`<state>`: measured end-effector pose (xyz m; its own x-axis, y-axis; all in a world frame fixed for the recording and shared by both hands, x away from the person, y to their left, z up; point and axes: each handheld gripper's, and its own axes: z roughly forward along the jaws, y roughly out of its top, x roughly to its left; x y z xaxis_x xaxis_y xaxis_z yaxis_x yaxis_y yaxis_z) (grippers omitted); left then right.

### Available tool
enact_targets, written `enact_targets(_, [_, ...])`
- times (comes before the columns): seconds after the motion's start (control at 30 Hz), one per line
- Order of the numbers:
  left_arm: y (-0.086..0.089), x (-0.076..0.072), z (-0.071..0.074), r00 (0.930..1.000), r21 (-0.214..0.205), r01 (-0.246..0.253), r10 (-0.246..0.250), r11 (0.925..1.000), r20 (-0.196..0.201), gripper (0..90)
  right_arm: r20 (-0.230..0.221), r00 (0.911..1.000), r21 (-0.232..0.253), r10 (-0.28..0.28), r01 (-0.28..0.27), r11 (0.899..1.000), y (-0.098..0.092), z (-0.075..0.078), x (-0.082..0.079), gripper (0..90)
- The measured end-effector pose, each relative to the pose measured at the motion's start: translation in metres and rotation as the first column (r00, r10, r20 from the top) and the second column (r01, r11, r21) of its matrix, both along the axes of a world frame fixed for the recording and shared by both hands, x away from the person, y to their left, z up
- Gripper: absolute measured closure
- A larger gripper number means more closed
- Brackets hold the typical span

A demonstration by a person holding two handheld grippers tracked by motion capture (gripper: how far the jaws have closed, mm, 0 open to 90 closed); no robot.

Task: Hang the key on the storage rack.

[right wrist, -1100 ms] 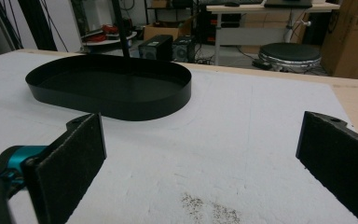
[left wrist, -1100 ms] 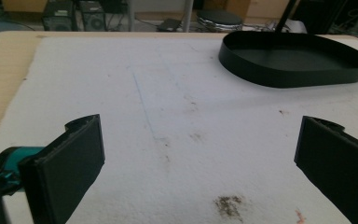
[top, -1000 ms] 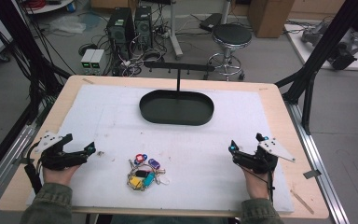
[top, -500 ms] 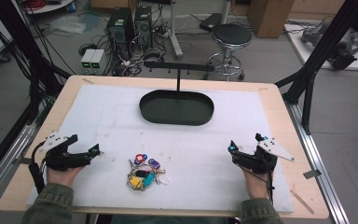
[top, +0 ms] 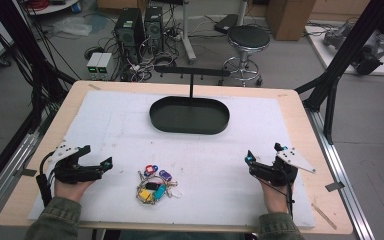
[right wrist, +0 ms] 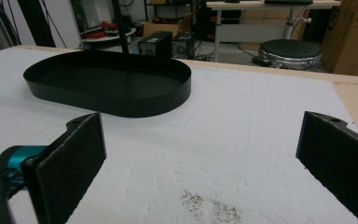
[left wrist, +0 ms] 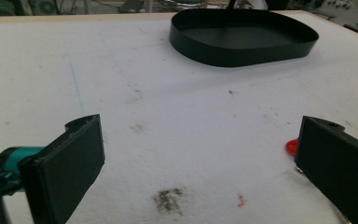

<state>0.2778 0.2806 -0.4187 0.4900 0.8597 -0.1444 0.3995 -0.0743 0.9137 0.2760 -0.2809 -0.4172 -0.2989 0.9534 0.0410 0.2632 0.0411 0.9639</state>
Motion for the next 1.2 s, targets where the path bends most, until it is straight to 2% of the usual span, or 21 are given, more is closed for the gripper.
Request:
enact_targets(0.13, [-0.005, -0.001, 0.002, 0.9996, 0.008, 0.027, -0.027, 0.9996, -0.003, 1.9, -0.002, 1.0, 0.002, -0.003, 0.003, 1.0, 0.0, 0.0, 0.0, 0.4])
enact_targets(0.2, [-0.011, -0.001, 0.004, 0.9983, 0.021, 0.058, -0.058, 0.9981, -0.002, 1.9, 0.001, 1.0, 0.001, -0.005, 0.005, 1.0, -0.001, 0.0, 0.0, 0.4])
enact_targets(0.37, [-0.018, -0.001, 0.004, 0.9952, 0.036, 0.096, -0.095, 0.9947, -0.024, 1.9, -0.003, 1.0, 0.003, -0.003, 0.003, 1.0, 0.0, 0.0, 0.0, 0.4])
enact_targets(0.6, [-0.022, -0.001, 0.004, 0.9912, 0.037, 0.125, -0.123, 0.9914, -0.047, 1.9, -0.003, 1.0, -0.003, 0.001, -0.001, 1.0, 0.0, 0.0, 0.0, 0.4])
enact_targets(0.63, [-0.022, 0.0, 0.004, 0.9903, 0.035, 0.132, -0.13, 0.9906, -0.049, 1.9, -0.003, 1.0, -0.003, 0.001, -0.001, 1.0, 0.0, 0.0, 0.0, 0.4])
enact_targets(0.67, [-0.024, 0.0, 0.004, 0.9863, 0.036, 0.156, -0.154, 0.9871, -0.058, 1.9, -0.003, 1.0, -0.009, 0.005, -0.005, 1.0, 0.0, 0.0, 0.001, 0.4])
enact_targets(0.8, [-0.029, -0.001, 0.005, 0.9814, 0.038, 0.185, -0.183, 0.982, -0.059, 1.9, -0.001, 1.0, -0.013, 0.005, -0.005, 1.0, 0.0, -0.001, 0.001, 0.4])
enact_targets(1.03, [-0.038, 0.0, 0.005, 0.9728, 0.044, 0.221, -0.217, 0.9743, -0.081, 1.9, -0.013, 0.9999, -0.01, 0.01, -0.01, 1.0, 0.002, -0.001, 0.001, 0.4])
enact_targets(1.2, [-0.042, 0.001, 0.004, 0.9653, 0.051, 0.247, -0.241, 0.9676, -0.099, 2.0, -0.01, 0.9998, -0.027, 0.017, -0.018, 0.999, 0.003, -0.002, 0.002, 0.4])
